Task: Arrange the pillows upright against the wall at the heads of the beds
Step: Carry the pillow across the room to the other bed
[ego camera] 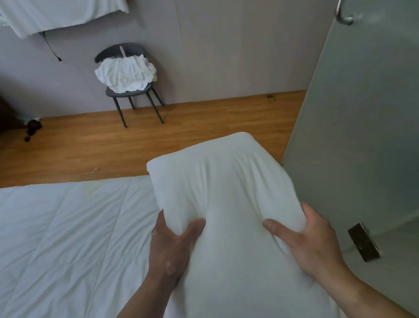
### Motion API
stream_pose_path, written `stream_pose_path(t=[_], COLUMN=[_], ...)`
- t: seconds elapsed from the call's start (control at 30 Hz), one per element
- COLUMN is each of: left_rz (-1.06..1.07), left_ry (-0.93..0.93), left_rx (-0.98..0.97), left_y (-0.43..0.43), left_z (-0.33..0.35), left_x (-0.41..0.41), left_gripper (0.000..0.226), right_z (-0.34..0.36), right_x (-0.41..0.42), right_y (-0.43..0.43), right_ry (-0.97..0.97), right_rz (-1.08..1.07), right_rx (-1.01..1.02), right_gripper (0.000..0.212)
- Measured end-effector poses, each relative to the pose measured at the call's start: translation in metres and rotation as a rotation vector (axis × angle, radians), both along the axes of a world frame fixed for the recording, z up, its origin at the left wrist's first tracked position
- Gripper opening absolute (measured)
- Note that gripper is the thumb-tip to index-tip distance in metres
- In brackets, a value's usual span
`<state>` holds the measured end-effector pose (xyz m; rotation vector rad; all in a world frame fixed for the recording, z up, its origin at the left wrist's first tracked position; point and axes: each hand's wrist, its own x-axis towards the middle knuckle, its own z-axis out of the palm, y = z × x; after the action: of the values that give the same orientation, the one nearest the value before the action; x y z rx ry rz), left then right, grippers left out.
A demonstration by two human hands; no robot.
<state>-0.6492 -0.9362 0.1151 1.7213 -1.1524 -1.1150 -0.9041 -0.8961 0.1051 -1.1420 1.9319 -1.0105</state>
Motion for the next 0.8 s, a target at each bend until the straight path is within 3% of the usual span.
stream_pose_path(t=[0.4,0.8], left_rz=[0.133,0.216], left_ry=[-0.023,0.003], left_rx=[-0.003,-0.012], left_y=[-0.233,-0.471], left_z=[0.009,0.003], left_x=[-0.065,-0.042], left_gripper=[0.046,0.056], right_z=[0.002,0.011], right_x=[-0.064,-0.043], right_y=[-0.265,-0.510], right_ry=[0.009,-0.007], right_rz=[0.094,0.151], right_rx=[-0.021,-0.053], right_gripper=[0.049,0.039])
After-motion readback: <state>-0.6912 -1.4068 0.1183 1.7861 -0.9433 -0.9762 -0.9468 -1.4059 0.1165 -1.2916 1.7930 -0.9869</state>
